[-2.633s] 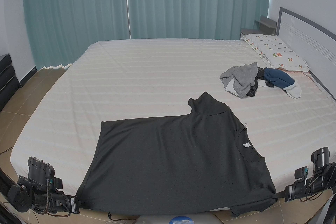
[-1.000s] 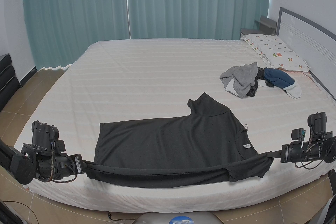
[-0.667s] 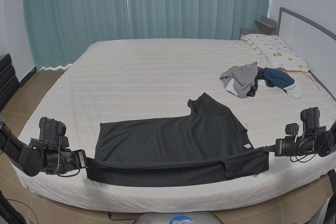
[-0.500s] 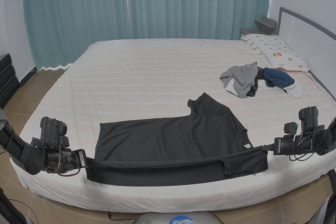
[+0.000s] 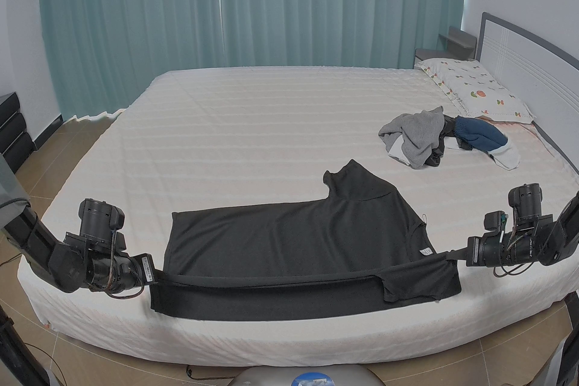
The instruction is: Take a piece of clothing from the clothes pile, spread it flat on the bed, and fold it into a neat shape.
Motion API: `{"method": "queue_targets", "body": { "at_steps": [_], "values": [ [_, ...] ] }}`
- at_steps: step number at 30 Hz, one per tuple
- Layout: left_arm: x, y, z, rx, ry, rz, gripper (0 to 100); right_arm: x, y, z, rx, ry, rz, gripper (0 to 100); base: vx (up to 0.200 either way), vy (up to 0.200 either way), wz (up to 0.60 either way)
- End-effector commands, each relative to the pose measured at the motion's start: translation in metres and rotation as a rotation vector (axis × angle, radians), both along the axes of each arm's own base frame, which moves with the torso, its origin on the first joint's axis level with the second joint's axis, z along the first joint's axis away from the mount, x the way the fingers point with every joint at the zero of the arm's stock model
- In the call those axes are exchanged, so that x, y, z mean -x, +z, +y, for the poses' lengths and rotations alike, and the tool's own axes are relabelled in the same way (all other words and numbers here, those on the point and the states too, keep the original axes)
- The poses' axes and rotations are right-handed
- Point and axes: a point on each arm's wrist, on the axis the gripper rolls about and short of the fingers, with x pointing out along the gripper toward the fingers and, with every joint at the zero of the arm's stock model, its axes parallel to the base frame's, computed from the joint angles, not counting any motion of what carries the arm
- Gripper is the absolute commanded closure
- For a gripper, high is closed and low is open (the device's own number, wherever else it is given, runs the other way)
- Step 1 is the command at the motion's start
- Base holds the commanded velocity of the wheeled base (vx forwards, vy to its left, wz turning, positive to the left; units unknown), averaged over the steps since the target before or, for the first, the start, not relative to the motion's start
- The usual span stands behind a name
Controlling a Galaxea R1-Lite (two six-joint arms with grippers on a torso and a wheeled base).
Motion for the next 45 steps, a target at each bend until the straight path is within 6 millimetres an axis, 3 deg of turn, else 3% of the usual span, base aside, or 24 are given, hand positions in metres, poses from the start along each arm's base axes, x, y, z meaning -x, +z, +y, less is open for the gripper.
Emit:
{"method": "queue_targets", "body": {
  "at_steps": [1, 20, 21, 22, 27, 34, 39, 43, 45],
  "values": [
    [-0.014, -0.014, -0.001, -0.002, 0.001, 0.032, 100, -0.013, -0.008, 0.001, -0.002, -0.005, 0.015, 100, 0.0, 0.0, 0.0],
    [-0.058, -0.036, -0.006, 0.003, 0.011, 0.031, 100, -0.053, -0.04, 0.005, -0.013, -0.032, 0.065, 100, 0.0, 0.0, 0.0],
    [-0.058, -0.036, -0.006, 0.006, 0.017, 0.029, 0, -0.054, -0.04, 0.005, -0.016, -0.033, 0.065, 100, 0.0, 0.0, 0.0],
    [-0.059, -0.035, -0.006, 0.012, 0.023, 0.027, 0, -0.055, -0.041, 0.005, -0.018, -0.035, 0.068, 0, 0.0, 0.0, 0.0],
    [-0.062, -0.032, -0.008, 0.029, 0.041, 0.014, 0, -0.057, -0.04, 0.005, -0.031, -0.046, 0.065, 0, 0.0, 0.0, 0.0],
    [-0.062, -0.027, -0.003, 0.043, 0.074, 0.001, 0, -0.051, -0.018, 0.005, -0.107, -0.121, 0.052, 0, 0.0, 0.0, 0.0],
    [-0.05, -0.005, 0.011, 0.086, 0.125, -0.018, 0, -0.021, 0.002, 0.023, -0.228, -0.189, 0.124, 0, 0.0, 0.0, 0.0],
    [-0.037, 0.004, 0.015, 0.131, 0.117, 0.006, 0, -0.003, 0.004, 0.035, -0.282, -0.236, 0.188, 0, 0.0, 0.0, 0.0],
    [-0.018, 0.012, 0.015, 0.247, 0.11, 0.027, 0, 0.018, -0.002, 0.047, -0.3, -0.281, 0.265, 0, 0.0, 0.0, 0.0]
  ]
}}
